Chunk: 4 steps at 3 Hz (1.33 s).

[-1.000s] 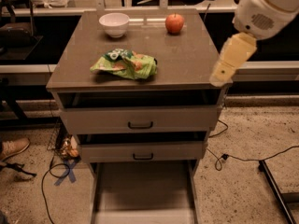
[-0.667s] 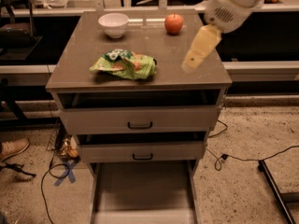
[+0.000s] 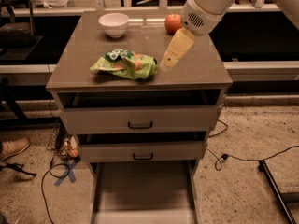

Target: Place green rice chip bag into bottom drawer

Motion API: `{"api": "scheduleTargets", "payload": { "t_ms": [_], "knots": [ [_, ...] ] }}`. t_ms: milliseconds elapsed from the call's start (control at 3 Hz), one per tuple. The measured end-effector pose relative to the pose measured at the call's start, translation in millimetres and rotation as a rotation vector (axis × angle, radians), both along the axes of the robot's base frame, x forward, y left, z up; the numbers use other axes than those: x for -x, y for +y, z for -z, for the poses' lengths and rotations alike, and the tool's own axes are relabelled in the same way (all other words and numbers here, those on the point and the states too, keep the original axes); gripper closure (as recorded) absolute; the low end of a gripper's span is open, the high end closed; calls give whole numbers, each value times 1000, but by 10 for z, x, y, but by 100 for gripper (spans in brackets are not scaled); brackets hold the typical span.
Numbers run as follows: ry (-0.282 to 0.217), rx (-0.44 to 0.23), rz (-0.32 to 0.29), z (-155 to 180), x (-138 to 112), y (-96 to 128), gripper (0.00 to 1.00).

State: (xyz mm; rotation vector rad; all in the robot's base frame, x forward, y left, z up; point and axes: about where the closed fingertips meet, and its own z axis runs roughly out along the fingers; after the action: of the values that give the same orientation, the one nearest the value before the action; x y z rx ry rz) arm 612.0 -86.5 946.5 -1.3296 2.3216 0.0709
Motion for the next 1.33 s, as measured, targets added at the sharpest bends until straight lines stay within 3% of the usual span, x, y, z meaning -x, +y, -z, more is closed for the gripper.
{"api": "scheduleTargets", "payload": {
  "t_ms": [333, 1000, 1333],
  "knots": [
    [-7, -10, -26, 79, -25, 176, 0],
    [-30, 15, -112, 411, -281, 1077, 0],
    [-15, -16, -104, 578, -444, 1348, 0]
  ]
}}
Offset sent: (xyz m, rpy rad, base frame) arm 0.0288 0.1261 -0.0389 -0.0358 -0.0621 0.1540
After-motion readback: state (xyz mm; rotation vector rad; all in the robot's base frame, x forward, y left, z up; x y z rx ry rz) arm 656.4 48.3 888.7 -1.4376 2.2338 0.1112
